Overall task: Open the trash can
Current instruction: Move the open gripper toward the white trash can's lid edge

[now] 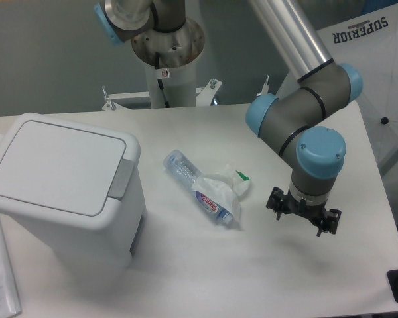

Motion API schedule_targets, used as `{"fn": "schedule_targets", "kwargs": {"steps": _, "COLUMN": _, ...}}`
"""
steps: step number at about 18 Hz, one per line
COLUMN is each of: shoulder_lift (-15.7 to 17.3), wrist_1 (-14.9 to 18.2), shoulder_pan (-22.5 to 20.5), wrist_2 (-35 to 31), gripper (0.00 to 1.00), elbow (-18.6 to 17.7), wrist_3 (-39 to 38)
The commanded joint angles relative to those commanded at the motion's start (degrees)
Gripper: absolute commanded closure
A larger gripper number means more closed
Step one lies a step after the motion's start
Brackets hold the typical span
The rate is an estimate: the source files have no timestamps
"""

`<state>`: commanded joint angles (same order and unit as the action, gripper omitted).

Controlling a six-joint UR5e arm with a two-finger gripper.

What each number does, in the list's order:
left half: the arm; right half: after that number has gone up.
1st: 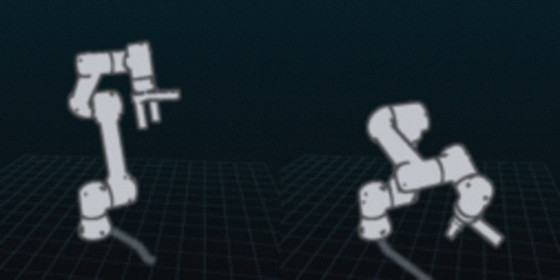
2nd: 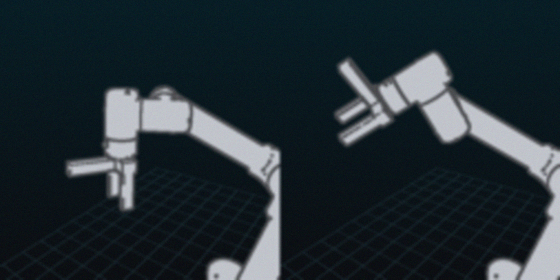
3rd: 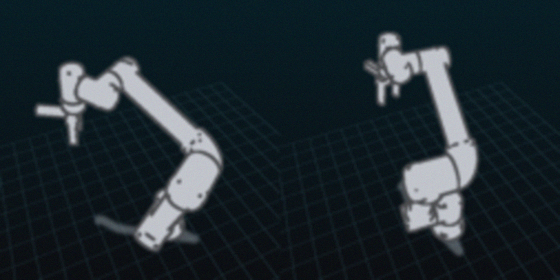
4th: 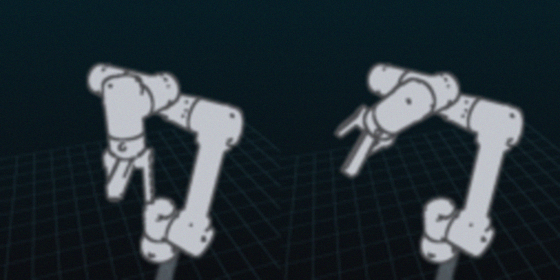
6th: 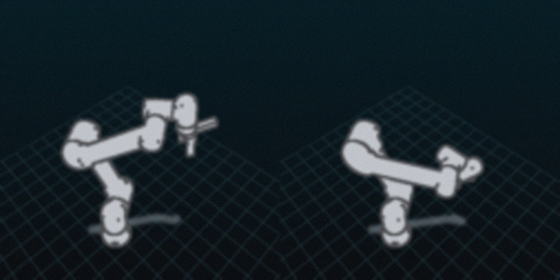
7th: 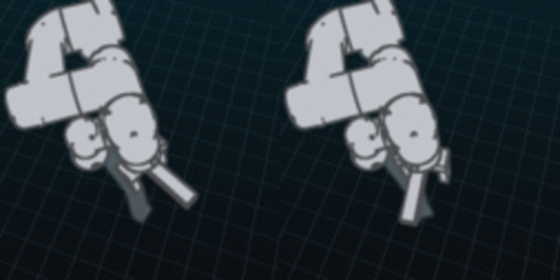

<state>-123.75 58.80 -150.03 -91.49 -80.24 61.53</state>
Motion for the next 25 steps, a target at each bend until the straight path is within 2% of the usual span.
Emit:
{"fn": "schedule_targets", "kwargs": {"steps": 3, "shoulder_lift": 0.0, "wrist_1": 0.0, "shoulder_pan": 0.7, "wrist_2": 0.44, "gripper": 0.0, "elbow": 0.52, "wrist_3": -1.84}}
{"fn": "schedule_targets", "kwargs": {"steps": 8, "shoulder_lift": 0.61, "wrist_1": 0.0, "shoulder_pan": 2.9, "wrist_2": 2.1, "gripper": 0.0, "elbow": 1.23, "wrist_3": -9.31}}
{"fn": "schedule_targets", "kwargs": {"steps": 13, "shoulder_lift": 2.19, "wrist_1": 0.0, "shoulder_pan": 3.86, "wrist_2": 9.65, "gripper": 0.0, "elbow": 1.76, "wrist_3": -19.24}}
{"fn": "schedule_targets", "kwargs": {"steps": 17, "shoulder_lift": 3.69, "wrist_1": 0.0, "shoulder_pan": 5.01, "wrist_2": 16.24, "gripper": 0.0, "elbow": 3.51, "wrist_3": -26.62}}
{"fn": "schedule_targets", "kwargs": {"steps": 23, "shoulder_lift": 4.48, "wrist_1": 0.0, "shoulder_pan": 7.12, "wrist_2": 27.58, "gripper": 0.0, "elbow": 8.95, "wrist_3": -41.65}}
{"fn": "schedule_targets", "kwargs": {"steps": 25, "shoulder_lift": 5.44, "wrist_1": 0.0, "shoulder_pan": 7.47, "wrist_2": 30.57, "gripper": 0.0, "elbow": 9.49, "wrist_3": -45.34}}
